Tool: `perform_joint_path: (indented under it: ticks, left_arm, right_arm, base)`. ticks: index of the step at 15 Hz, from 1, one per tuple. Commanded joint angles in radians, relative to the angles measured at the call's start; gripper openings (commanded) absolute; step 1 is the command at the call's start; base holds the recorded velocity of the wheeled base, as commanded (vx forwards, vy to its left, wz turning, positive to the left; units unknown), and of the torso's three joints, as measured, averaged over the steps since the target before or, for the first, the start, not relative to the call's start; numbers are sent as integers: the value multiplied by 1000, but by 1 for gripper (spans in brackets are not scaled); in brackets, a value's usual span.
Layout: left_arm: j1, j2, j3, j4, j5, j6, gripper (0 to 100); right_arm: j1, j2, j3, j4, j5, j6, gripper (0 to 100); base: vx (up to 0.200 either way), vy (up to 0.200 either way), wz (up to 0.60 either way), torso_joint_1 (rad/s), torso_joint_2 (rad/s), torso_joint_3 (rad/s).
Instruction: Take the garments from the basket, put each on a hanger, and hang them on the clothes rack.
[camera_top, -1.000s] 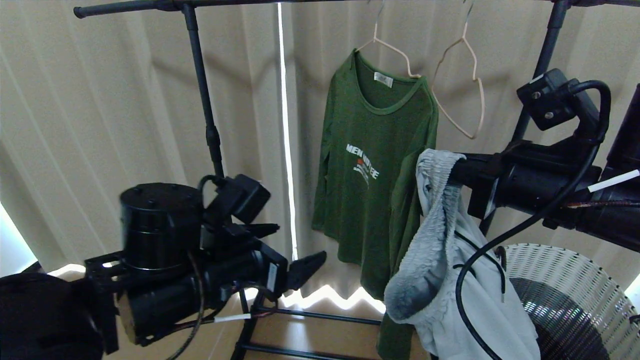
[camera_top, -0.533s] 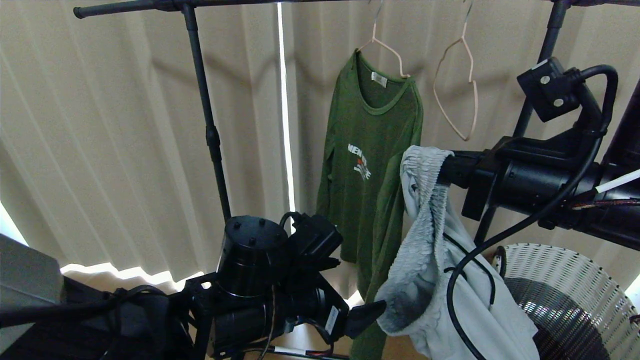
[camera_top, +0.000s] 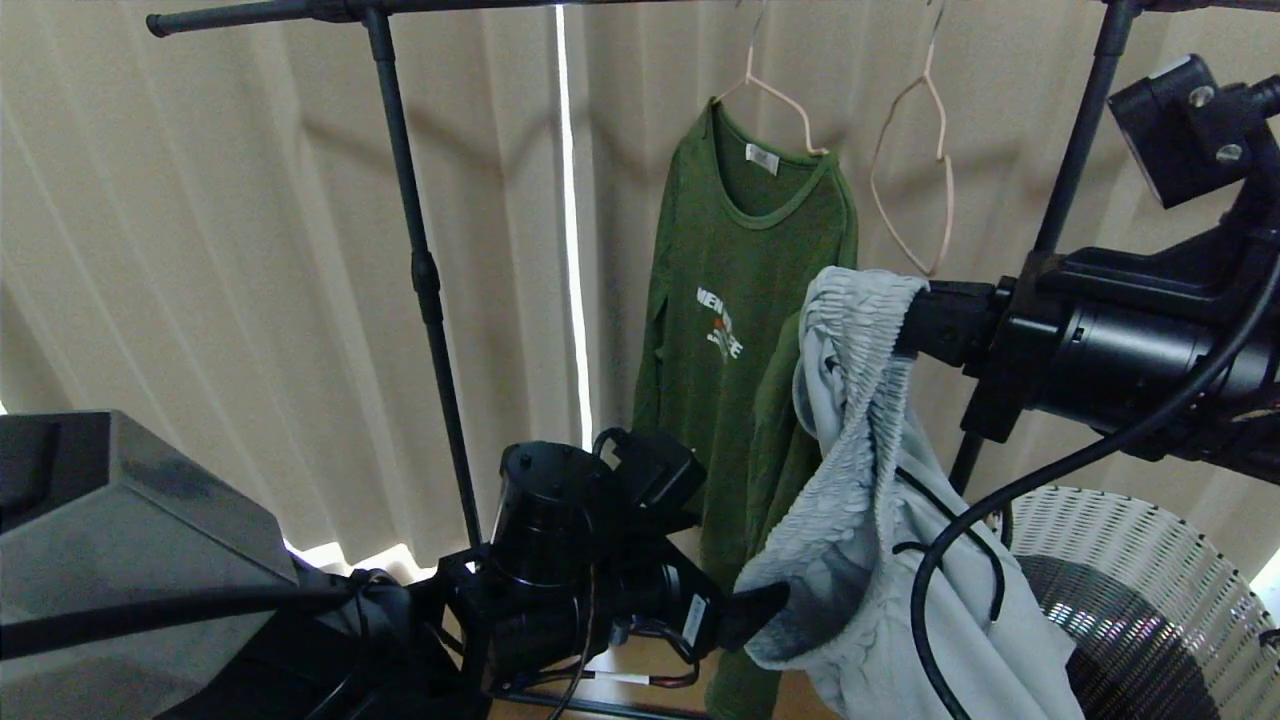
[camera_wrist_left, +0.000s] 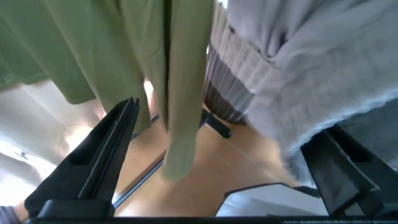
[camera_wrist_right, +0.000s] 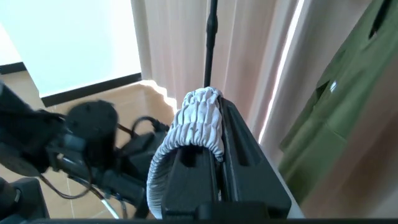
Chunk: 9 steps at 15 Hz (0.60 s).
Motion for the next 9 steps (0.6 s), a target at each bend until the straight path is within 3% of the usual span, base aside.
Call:
perform_joint_path:
  ticks: [1, 2, 5, 7, 9]
  left_arm:
    - [7, 15, -3, -1, 1, 0, 100]
    - [9, 17, -3, -1, -1, 0, 0]
    - [9, 15, 4, -3, 1, 2, 0]
    - [7, 10, 65, -79, 30, 18, 0]
    - [-8, 9, 255, -414, 108, 64, 0]
  right_arm:
    - [2, -23, 1, 0, 0, 0, 0]
    - [2, -29, 3, 1, 0, 0, 0]
    - [2, -34, 3, 0, -1, 0, 0]
    - [2, -35, 3, 1, -4, 0, 0]
    - [-10, -43, 12, 5, -7, 0, 0]
  base:
    - [0, 0, 0, 0, 0, 0]
    - [0, 0, 0, 0, 0, 0]
    - [0, 0, 0, 0, 0, 0]
    - [0, 0, 0, 0, 0, 0]
    - [0, 0, 0, 0, 0, 0]
